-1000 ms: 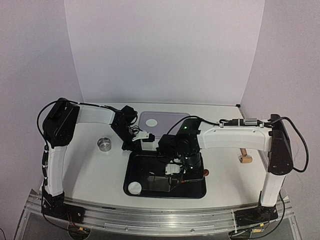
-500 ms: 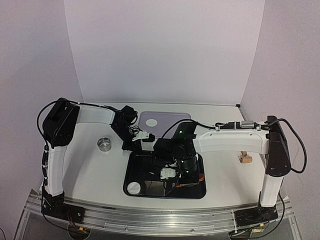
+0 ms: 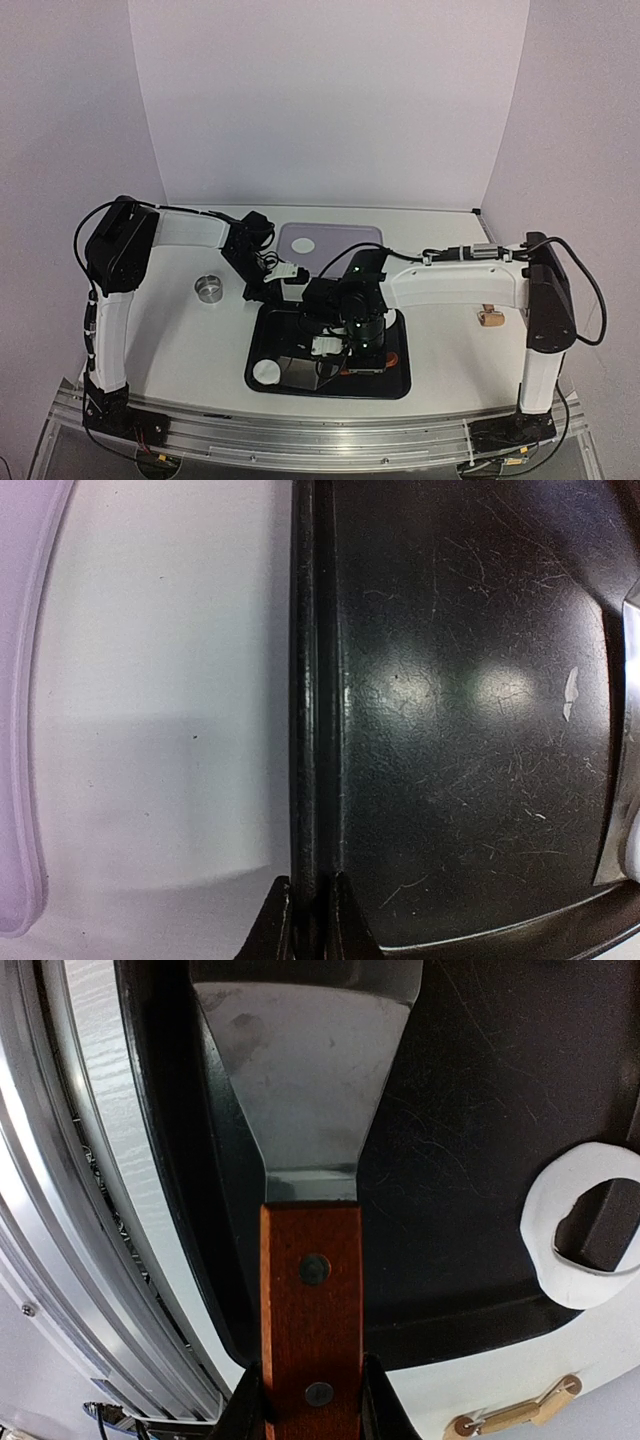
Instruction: Roll out the dumpling wrappers from the dough
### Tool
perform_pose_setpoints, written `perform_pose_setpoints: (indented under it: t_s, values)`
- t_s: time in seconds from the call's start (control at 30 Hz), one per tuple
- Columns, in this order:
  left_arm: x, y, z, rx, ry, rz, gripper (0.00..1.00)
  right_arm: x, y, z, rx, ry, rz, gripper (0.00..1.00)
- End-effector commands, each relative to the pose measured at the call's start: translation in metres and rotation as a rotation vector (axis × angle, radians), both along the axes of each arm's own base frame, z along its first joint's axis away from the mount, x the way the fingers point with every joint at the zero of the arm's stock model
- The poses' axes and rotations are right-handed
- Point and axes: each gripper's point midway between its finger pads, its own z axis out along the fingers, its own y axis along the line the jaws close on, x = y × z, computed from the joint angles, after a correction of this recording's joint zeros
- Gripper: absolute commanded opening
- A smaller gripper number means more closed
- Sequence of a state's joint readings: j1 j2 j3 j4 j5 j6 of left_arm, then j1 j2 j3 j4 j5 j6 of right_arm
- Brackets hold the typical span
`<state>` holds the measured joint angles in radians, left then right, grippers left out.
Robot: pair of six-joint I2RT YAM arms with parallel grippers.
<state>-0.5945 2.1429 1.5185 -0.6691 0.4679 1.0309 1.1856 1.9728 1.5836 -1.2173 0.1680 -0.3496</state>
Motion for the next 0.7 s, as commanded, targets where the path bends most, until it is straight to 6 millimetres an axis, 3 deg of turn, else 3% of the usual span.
perform_pose_setpoints:
  t_s: [0.0,0.2,0.37,0.67]
  values:
    - [0.018,-0.001,0.014,-0.002,-0.082,0.005,0.0,0.0,0.024,0.003,0.147,0.016,-0.059,0.0]
    - [0.015,-0.001,0.014,-0.004,-0.065,0.014,0.0,-0.009,0.034,0.006,0.229,0.073,-0.074,0.0]
    - [0.013,0.003,0.011,0.012,-0.07,0.011,0.0,-0.009,0.017,0.008,0.244,0.069,-0.126,0.0]
    - [0.017,0.001,0.009,0.011,-0.061,0.026,0.0,-0.011,0.009,0.01,0.285,0.086,-0.179,0.0]
